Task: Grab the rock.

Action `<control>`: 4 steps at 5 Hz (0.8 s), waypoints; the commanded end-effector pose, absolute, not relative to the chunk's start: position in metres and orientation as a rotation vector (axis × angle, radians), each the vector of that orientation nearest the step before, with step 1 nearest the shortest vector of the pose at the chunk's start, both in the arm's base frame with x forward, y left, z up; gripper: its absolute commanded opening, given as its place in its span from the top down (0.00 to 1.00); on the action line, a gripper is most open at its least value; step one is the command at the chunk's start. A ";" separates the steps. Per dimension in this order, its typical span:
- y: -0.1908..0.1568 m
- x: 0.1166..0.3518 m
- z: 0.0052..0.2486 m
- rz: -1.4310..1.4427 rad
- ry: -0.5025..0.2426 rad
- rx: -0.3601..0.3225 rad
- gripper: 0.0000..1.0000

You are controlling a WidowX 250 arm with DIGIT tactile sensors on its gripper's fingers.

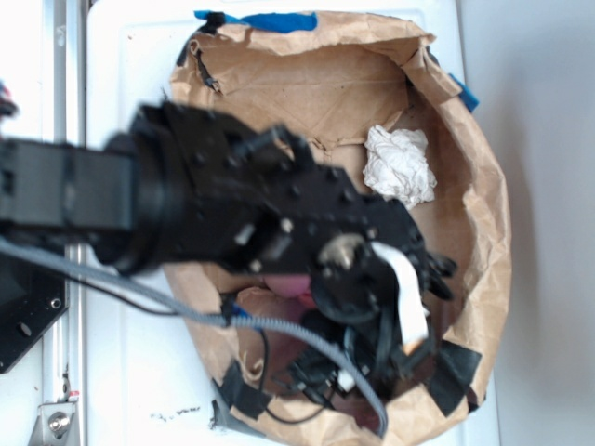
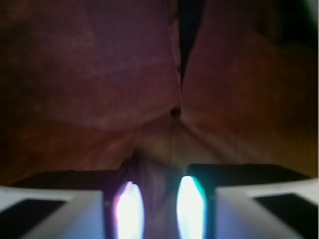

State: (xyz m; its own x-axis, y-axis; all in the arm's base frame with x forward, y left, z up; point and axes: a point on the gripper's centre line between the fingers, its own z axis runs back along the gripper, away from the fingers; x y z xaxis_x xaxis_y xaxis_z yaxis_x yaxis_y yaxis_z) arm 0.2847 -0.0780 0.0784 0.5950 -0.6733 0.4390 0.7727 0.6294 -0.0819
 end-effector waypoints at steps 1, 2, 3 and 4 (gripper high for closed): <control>-0.070 0.281 0.118 -0.799 -0.380 -0.232 0.24; -0.077 0.289 0.105 -0.833 -0.383 -0.215 0.00; -0.085 0.294 0.090 -0.872 -0.370 -0.194 0.00; -0.097 0.300 0.070 -0.940 -0.331 -0.189 0.00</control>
State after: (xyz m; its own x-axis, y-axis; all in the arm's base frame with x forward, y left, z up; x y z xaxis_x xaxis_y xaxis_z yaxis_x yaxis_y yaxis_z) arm 0.2951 -0.0827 0.0484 0.5895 -0.7418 0.3198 0.7944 0.6042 -0.0629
